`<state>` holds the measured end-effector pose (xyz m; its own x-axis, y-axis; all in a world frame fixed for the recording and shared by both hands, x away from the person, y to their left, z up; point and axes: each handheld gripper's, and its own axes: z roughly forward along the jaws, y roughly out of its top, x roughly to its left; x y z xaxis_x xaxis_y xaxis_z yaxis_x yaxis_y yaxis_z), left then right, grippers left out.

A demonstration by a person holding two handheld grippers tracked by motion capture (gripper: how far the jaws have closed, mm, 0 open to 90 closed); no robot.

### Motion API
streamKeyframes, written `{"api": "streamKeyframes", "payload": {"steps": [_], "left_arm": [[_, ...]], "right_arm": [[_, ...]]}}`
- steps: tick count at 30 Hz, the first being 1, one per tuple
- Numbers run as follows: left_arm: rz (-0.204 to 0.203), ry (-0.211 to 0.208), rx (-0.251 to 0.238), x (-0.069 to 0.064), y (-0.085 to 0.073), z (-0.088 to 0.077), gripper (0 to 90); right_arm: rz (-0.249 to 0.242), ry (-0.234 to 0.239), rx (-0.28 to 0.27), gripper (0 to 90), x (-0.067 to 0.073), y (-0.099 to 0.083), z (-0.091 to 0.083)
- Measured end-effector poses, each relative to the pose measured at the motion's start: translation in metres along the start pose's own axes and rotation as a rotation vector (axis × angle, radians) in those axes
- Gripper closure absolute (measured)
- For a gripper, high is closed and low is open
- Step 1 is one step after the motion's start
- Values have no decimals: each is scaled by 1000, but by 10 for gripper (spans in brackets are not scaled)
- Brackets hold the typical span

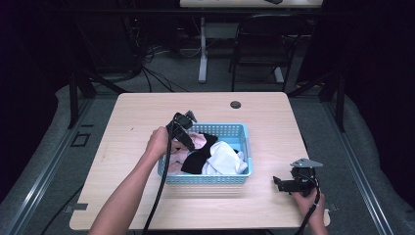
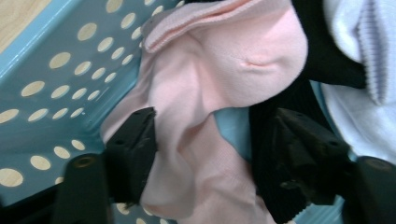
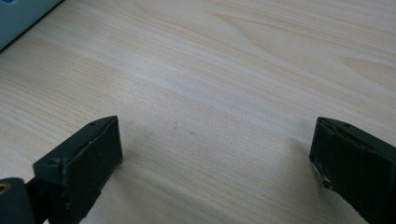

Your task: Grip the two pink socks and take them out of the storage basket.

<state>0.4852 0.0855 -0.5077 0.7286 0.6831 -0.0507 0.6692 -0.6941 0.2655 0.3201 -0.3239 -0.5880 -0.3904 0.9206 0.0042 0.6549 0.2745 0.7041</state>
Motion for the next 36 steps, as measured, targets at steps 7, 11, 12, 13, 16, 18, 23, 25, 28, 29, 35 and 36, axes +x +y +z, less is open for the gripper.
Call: {"api": "streamKeyframes", "payload": {"steps": [7,11,12,13,16,18,23,25,28,29,35,36], "left_arm": [[-16,31,33,4,2,7,412],[-33,66,38,6,2,9,448],[-36,68,38,7,2,10,465],[-38,70,44,7,2,10,472],[-45,76,51,9,2,13,515],[-47,85,53,9,2,13,556],[-41,96,52,9,2,13,687],[-40,96,55,9,2,13,704],[-43,95,59,9,1,12,759],[-44,98,57,9,1,11,783],[-38,100,49,8,-1,5,813],[-38,105,48,8,-1,3,816]], "right_arm": [[0,0,-1,19,0,0,0],[0,0,0,18,0,0,0],[-1,0,0,19,0,0,0],[0,0,0,18,0,0,0],[0,0,0,19,0,0,0],[0,0,0,19,0,0,0],[0,0,0,19,0,0,0],[0,0,0,19,0,0,0],[0,0,0,18,0,0,0],[-1,0,0,18,0,0,0],[0,0,0,19,0,0,0],[0,0,0,19,0,0,0]]}}
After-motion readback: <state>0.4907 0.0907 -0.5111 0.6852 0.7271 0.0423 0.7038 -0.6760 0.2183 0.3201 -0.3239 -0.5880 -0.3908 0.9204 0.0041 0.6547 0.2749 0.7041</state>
